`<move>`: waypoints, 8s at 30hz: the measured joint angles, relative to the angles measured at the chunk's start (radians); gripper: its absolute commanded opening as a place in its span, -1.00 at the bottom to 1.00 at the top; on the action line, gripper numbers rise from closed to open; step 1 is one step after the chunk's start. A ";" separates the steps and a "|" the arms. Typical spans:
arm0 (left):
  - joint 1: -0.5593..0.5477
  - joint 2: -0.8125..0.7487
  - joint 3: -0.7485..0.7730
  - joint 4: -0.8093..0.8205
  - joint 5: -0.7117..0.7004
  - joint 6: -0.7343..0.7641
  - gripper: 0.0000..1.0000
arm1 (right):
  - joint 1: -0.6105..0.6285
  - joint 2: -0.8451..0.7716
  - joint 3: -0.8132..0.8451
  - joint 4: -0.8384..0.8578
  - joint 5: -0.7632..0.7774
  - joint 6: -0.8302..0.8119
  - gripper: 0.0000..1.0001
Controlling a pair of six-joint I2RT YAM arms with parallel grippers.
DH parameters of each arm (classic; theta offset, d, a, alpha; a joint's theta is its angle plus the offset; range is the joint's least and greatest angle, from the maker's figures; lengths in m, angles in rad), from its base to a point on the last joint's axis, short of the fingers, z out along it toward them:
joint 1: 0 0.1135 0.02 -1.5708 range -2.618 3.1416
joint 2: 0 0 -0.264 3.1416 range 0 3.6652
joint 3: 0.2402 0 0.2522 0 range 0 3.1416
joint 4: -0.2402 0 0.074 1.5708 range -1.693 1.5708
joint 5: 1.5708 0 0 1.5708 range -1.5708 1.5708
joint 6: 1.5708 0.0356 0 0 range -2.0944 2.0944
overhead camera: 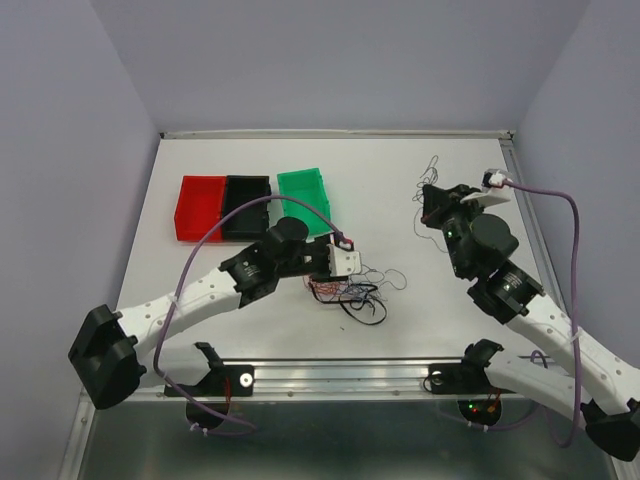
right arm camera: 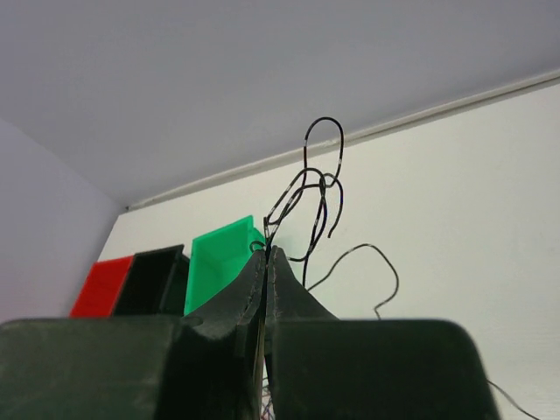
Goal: Untangle the cables
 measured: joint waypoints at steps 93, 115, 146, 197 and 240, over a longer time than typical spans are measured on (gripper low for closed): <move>0.424 0.594 0.378 0.024 -0.429 -0.446 -0.31 | -0.021 1.205 0.534 0.181 -0.531 0.051 -0.99; 0.424 0.288 0.259 0.133 -0.481 -0.446 -0.07 | 0.010 1.385 0.762 0.032 -0.431 -0.016 -0.32; 0.069 0.179 -0.046 0.141 -0.121 -0.154 0.10 | 0.025 0.128 -0.087 -0.151 -0.130 0.070 0.75; -0.043 0.274 0.081 -0.024 -0.023 -0.135 -1.00 | 0.025 -0.010 -0.180 -0.092 -0.077 0.076 0.78; -0.038 -0.194 0.658 -0.334 -0.325 -0.323 -1.00 | 0.027 -0.040 -0.435 0.426 -0.604 0.044 -0.99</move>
